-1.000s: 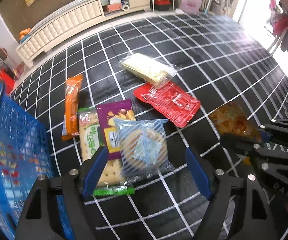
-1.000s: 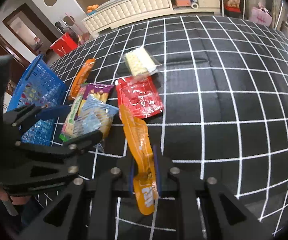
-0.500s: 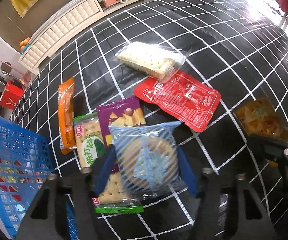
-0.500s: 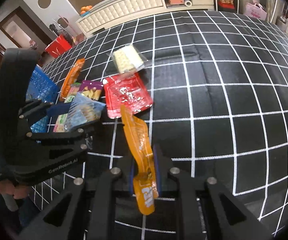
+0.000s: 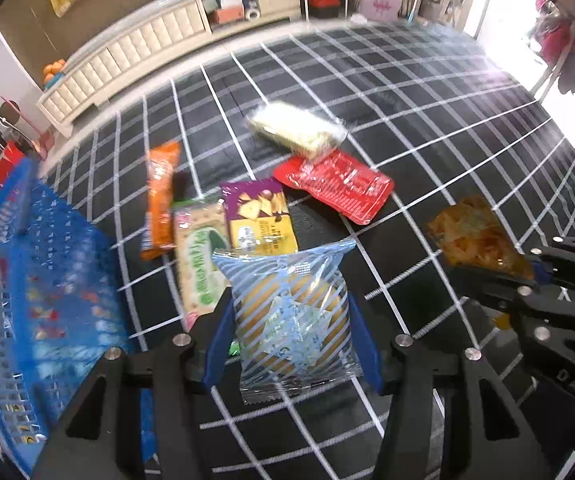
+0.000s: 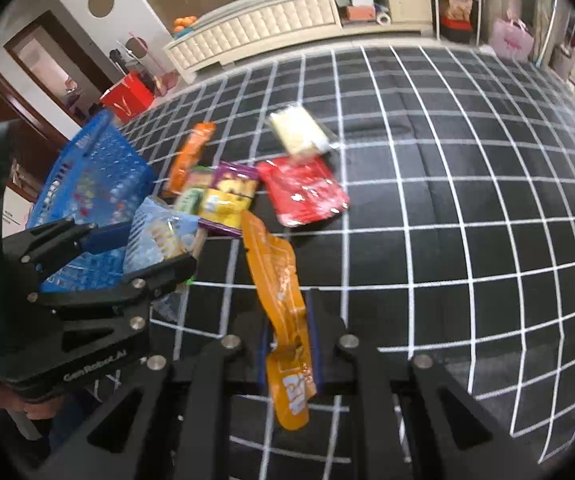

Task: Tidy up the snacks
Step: 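Carry the striped bread bag and orange tray pack over the blue basket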

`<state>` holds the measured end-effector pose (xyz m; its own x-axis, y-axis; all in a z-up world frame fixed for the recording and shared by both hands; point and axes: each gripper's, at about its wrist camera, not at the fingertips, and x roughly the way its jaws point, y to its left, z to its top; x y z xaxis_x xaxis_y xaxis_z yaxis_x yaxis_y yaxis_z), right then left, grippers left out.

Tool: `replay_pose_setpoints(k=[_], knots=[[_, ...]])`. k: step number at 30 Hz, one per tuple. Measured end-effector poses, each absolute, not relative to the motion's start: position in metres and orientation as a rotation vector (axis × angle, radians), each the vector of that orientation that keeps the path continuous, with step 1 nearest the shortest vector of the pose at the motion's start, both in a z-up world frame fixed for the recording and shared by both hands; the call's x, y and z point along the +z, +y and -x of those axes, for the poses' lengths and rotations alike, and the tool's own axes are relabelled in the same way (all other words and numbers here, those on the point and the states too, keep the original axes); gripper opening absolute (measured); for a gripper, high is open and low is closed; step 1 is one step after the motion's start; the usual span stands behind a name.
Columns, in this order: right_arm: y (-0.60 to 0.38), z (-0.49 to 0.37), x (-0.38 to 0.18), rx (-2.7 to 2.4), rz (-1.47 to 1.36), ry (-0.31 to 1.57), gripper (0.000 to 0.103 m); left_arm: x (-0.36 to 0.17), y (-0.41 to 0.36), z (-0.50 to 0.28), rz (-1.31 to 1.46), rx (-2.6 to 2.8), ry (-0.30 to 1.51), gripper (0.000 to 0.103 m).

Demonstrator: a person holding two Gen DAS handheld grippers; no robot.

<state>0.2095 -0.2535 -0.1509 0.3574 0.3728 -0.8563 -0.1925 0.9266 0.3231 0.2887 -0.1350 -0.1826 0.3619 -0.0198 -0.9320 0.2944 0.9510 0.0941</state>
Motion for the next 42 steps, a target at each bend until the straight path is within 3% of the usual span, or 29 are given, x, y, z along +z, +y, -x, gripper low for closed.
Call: replay_pose_setpoints(k=[11,22,33,42], knots=[[-0.197,-0.179,-0.080,0.402,-0.085,1.044,0.020,-0.110,-0.079,-0.238,-0.176,-0.205,1.044,0.052],[-0.106,-0.173,-0.048,0.503,-0.011,0.990,0.020,-0.055,0.005,-0.195,-0.155,-0.128,0.958,0.052],[-0.039,-0.189,-0.052,0.582,0.032,0.999,0.020,-0.049,0.080,-0.187,-0.115,-0.055,0.969,0.052],[-0.013,-0.200,-0.075,0.606,0.062,1.040,0.020,-0.083,0.107,-0.205,-0.103,-0.052,1.054,0.052]])
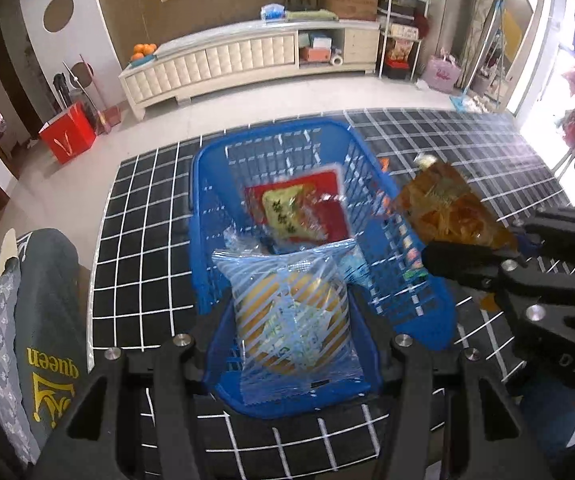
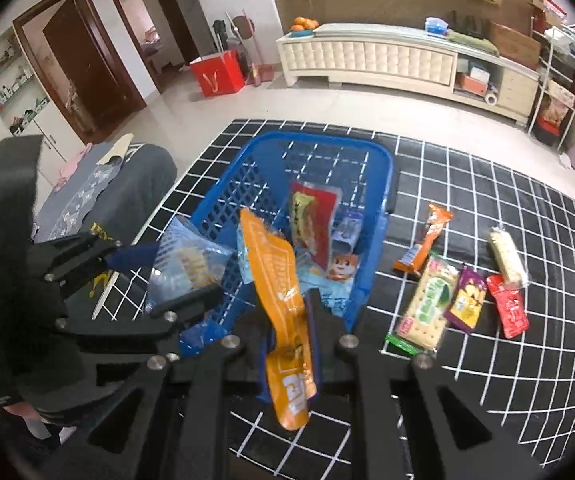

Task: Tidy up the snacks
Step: 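Carry the striped bread bag and orange tray pack over the blue basket, then open left tool to drop the striped bag while right tool releases orange pack into basket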

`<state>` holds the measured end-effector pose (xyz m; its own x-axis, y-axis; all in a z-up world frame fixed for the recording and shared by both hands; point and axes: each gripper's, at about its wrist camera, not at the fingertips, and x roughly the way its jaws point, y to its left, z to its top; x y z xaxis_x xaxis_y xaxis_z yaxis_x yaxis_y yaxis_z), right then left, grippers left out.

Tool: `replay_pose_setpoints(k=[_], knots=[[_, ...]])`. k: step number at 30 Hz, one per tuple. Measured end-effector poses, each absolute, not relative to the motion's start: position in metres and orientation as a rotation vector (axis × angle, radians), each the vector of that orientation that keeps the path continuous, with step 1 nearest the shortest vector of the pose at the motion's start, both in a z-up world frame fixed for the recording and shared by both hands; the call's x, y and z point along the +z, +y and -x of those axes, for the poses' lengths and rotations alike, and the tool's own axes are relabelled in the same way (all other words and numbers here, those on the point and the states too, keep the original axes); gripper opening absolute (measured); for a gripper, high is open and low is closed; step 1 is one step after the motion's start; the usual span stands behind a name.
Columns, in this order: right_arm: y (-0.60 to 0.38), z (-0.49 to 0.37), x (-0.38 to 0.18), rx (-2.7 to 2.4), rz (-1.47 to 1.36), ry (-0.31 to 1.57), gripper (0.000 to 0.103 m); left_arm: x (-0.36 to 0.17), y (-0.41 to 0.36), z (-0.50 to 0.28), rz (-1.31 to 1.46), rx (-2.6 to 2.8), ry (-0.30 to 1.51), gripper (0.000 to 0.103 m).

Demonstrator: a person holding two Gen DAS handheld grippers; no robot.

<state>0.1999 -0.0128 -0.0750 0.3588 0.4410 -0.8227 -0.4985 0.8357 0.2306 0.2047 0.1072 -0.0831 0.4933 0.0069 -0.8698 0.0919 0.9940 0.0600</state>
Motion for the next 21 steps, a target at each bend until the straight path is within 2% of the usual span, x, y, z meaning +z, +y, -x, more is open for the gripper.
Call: replay_pose_setpoints(k=[11,21], knots=[[-0.008,-0.200,-0.086,0.601,0.079,1.049,0.020,-0.117,0.116,-0.216,-0.056,-0.060,1.133,0.052],[-0.011,-0.195,-0.079,0.599,0.073,1.039,0.020,-0.116,0.120,-0.210,-0.017,-0.079,1.143,0.053]])
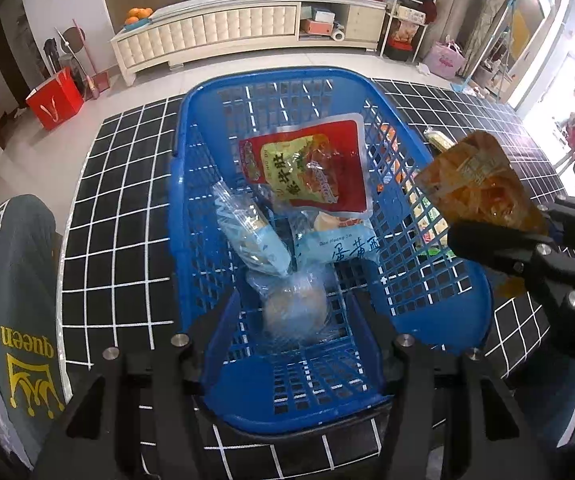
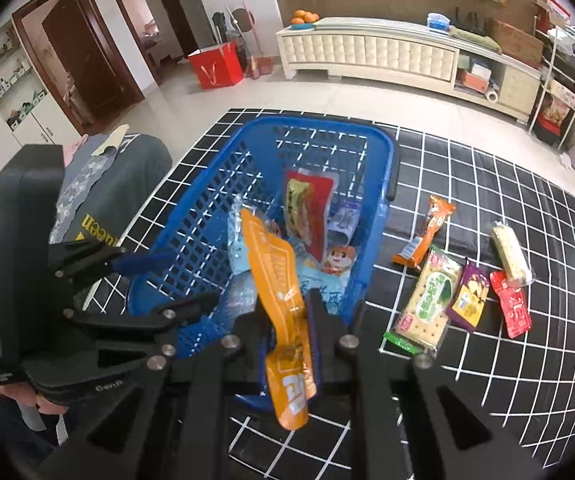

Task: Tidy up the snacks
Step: 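Open left tool to drop the striped bag while right tool releases orange pack into basket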

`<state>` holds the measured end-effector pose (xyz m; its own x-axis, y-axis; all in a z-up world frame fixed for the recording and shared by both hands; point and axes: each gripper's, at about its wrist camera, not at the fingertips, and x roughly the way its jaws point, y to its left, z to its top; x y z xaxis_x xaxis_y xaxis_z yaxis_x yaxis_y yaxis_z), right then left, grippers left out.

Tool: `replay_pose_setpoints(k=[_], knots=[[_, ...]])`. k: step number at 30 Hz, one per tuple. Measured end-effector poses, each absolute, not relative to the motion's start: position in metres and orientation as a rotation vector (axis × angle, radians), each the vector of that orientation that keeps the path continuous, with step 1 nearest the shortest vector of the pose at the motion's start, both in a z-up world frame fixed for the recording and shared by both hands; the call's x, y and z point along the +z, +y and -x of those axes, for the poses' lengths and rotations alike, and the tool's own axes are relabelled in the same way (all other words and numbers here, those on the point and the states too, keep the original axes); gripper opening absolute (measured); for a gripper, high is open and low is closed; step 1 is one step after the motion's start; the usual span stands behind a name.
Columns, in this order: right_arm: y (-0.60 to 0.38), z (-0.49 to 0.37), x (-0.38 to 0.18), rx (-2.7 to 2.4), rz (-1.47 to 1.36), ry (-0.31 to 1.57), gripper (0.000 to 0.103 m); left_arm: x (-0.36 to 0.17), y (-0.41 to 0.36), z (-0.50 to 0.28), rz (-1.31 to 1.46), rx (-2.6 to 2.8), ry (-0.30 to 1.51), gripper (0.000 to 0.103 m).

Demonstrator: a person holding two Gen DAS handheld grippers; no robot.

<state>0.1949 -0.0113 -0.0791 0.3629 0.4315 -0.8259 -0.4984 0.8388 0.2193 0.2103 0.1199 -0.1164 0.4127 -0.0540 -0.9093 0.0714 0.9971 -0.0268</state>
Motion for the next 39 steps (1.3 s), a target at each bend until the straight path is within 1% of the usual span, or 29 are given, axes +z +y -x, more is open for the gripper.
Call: replay_pose_setpoints(k=[13,25,29,33,35,36,37,39], knots=[[0.013,-0.206,-0.074,0.639,0.080,1.028,0.020,-0.077,0.146,-0.194,-0.022,-0.040,1.023,0.053],[0.058,-0.241,-0.081,0.696,0.126,1.035,0.020,-0.073,0.183,-0.206,0.024,-0.002,0.995,0.053],[0.069,-0.258,-0.094,0.695,0.132,1.057,0.020,-0.075,0.190,-0.216,0.000,-0.009,0.987,0.054],[0.080,-0.275,-0.111,0.695,0.149,1.096,0.020,-0.083,0.199,-0.229,0.006,-0.010,0.991,0.061],[0.084,-0.281,-0.114,0.690,0.164,1.095,0.020,-0.087,0.206,-0.235,0.028,-0.012,0.994,0.062],[0.086,-0.284,-0.116,0.693,0.165,1.094,0.020,-0.089,0.209,-0.237,0.034,-0.015,0.996,0.064],[0.088,-0.286,-0.117,0.697,0.166,1.094,0.020,-0.091,0.212,-0.240,0.033,-0.015,0.997,0.069],[0.091,-0.291,-0.118,0.697,0.177,1.089,0.020,-0.092,0.214,-0.242,0.015,-0.016,0.981,0.073]])
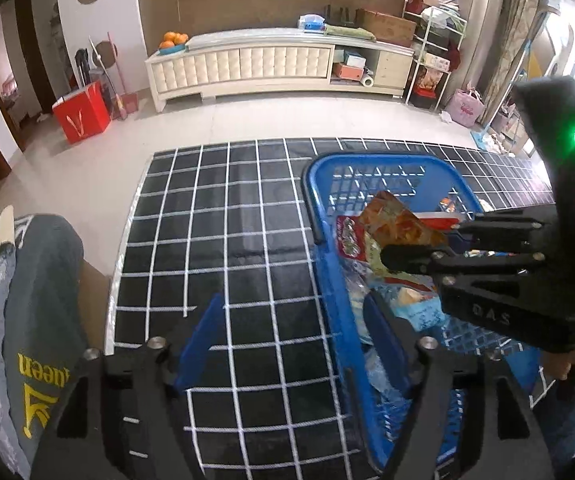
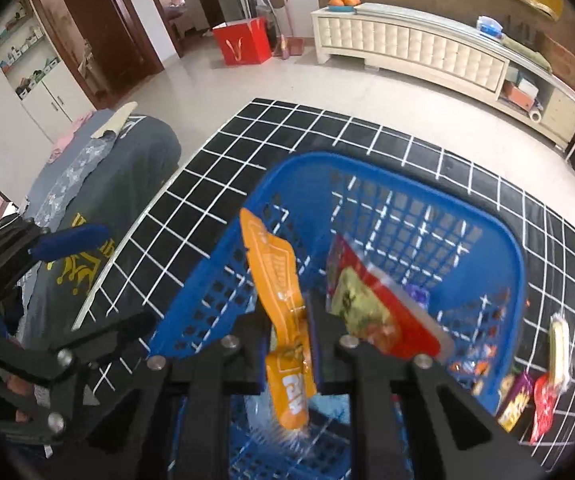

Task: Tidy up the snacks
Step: 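Open left tool to drop the striped bag while right tool releases orange pack into basket, then move both tools back over the remaining snacks on the mat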

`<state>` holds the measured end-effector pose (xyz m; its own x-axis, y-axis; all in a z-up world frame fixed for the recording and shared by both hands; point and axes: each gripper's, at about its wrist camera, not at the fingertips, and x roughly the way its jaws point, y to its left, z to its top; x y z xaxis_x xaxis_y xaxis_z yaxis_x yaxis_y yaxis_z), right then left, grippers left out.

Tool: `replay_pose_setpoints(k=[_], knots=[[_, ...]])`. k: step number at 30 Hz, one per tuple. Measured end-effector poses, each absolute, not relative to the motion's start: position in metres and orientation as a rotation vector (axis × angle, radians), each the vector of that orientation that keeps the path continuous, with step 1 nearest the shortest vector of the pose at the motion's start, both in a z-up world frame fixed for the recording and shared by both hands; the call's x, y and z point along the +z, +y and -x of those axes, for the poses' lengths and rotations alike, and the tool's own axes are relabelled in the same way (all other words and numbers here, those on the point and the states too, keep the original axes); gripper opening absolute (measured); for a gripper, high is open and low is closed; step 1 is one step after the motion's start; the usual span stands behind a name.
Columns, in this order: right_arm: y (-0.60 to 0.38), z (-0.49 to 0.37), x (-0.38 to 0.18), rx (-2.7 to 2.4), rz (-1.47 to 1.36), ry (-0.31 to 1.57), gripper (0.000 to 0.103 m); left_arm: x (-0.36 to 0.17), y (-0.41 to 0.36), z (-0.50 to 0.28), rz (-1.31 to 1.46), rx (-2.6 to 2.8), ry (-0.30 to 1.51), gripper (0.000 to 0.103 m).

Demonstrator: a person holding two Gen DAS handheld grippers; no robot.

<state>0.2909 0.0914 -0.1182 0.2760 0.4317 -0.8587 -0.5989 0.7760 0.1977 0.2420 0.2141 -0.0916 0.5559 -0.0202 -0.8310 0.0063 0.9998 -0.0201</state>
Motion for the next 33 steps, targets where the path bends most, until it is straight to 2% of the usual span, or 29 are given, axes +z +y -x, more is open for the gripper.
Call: replay_pose_setpoints(k=[3,5,7,8,9,18,33], knots=[[0.095,-0.301,-0.123,0.685,0.171,1.102,0.021,-0.092,0.218,-0.245,0.007,-0.020,0.975,0.079],[0.096,-0.305,-0.127,0.692,0.156,1.132,0.022,-0.094,0.221,-0.248,0.007,-0.013,0.980,0.079],[0.097,-0.307,-0.130,0.701,0.164,1.154,0.040,-0.096,0.224,-0.250,0.017,-0.007,0.988,0.080],[0.096,-0.306,-0.129,0.703,0.170,1.149,0.060,-0.096,0.225,-0.251,0.023,-0.007,0.991,0.081],[0.093,-0.304,-0.125,0.698,0.168,1.125,0.072,-0.097,0.225,-0.251,0.022,-0.006,0.992,0.082],[0.056,-0.290,-0.092,0.626,0.141,1.055,0.075,-0.088,0.211,-0.241,-0.026,0.008,0.974,0.086],[-0.046,-0.228,-0.041,0.537,0.083,0.973,0.076,-0.038,0.140,-0.195,-0.056,-0.040,0.880,0.086]])
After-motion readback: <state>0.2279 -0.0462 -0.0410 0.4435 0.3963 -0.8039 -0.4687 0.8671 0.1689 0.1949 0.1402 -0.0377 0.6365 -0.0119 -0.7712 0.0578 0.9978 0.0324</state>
